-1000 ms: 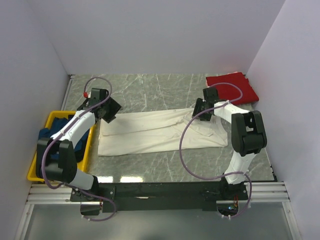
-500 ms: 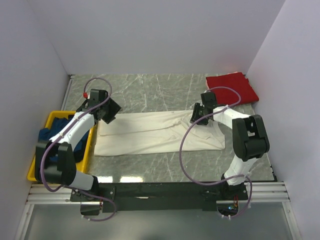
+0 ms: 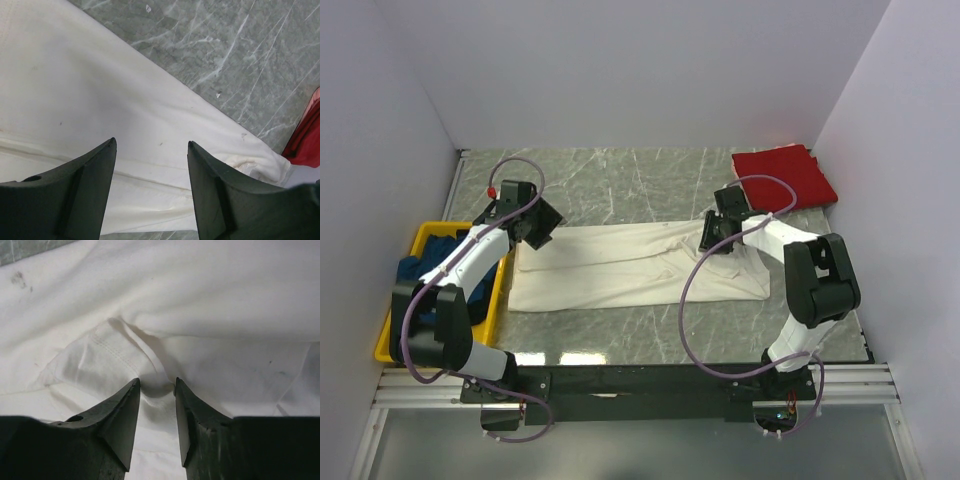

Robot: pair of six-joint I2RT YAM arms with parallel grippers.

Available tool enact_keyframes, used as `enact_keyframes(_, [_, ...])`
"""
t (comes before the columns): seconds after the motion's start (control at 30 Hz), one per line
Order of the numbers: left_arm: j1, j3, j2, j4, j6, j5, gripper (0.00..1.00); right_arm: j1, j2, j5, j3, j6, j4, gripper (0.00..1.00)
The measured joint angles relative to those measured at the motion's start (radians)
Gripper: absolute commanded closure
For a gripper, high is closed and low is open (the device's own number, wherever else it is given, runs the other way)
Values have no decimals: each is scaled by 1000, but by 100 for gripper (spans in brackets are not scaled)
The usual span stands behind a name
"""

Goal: Fold and stack the t-shirts
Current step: Fold the tshirt

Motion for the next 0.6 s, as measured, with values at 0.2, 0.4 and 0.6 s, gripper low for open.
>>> enact_keyframes(0.2, [0,-1,0,-1,4,0,36,23,0,-7,-16,1,0,79])
enact_keyframes(0.4, [0,-7,0,3,4,0,36,34,-32,-21,-52,13,-1,94])
enact_keyframes(0.6, [0,-19,0,6,6,0,36,56,-109,-21,-84,16,-3,94])
